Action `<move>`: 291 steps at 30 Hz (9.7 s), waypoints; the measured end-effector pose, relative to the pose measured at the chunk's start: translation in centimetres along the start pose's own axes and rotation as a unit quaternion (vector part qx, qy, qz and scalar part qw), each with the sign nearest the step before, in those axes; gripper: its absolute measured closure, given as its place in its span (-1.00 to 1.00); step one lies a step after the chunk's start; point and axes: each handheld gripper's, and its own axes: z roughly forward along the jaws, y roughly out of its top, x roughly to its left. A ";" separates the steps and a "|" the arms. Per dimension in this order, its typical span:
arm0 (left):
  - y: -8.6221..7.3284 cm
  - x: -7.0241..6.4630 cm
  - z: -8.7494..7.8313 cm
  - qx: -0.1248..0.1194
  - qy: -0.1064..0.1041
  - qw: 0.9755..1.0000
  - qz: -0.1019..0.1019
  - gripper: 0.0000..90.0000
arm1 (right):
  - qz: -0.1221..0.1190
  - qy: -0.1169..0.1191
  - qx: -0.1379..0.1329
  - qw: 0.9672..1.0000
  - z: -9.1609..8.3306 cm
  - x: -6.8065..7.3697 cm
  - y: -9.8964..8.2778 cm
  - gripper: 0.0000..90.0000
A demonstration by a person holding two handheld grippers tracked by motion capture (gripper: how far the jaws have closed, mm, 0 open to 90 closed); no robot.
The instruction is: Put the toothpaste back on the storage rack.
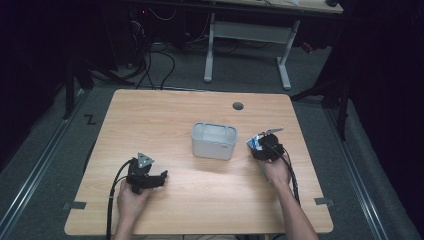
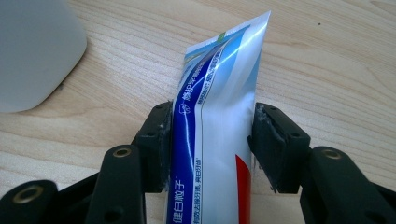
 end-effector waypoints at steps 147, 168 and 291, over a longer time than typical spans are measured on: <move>0.0 0.0 0.0 0.001 0.000 1.000 0.001 -0.61 | -0.065 0.222 -0.215 0.949 -12.8 3.2 7.3 0.66; 0.0 0.0 0.0 0.000 0.000 1.000 0.002 -0.61 | -0.073 0.257 -0.222 0.938 -11.9 5.0 10.4 0.66; 0.0 0.0 0.0 0.000 -0.002 1.000 0.001 -0.60 | -0.098 0.194 -0.173 0.961 -3.8 8.8 10.4 0.61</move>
